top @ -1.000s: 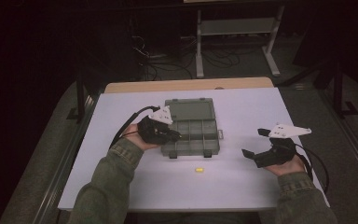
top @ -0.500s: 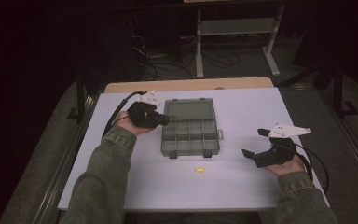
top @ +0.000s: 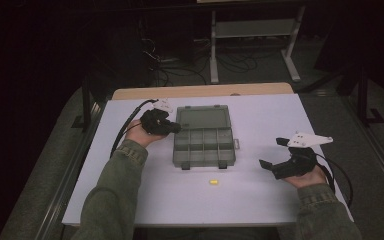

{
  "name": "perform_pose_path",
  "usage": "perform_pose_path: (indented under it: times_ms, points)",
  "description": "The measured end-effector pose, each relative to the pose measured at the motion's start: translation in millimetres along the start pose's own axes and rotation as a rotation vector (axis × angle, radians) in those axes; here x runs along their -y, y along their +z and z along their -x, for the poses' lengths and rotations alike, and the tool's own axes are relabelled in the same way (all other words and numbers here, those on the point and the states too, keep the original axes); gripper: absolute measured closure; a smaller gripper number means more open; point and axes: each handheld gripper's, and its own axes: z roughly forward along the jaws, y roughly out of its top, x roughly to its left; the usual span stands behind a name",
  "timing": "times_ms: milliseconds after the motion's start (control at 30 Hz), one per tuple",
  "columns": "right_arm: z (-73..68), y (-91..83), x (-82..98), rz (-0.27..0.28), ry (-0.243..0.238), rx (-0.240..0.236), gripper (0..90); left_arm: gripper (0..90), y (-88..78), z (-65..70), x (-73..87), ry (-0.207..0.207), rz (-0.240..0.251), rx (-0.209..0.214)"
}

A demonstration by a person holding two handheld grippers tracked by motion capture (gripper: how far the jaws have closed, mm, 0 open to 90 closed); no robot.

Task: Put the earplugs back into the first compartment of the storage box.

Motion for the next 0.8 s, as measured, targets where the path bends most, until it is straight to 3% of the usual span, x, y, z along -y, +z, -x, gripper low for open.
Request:
perform_pose_path:
  times_ms: [267,567,800]
  points:
    - [0.3,-1.1,-0.3,0.008,-0.002,-0.006,0.0,82.1,17.1,-3.7,10.1,-0.029,-0.031,0.029]
    - [0.0,-1.3,-0.1,0.005,-0.001,-0.007,0.0,79.9,33.6,0.9,14.7,-0.018,-0.090,0.056]
    - [-0.1,-1.5,-0.2,0.005,-0.002,-0.004,0.0,60.4,29.4,1.9,15.0,-0.046,-0.057,0.038]
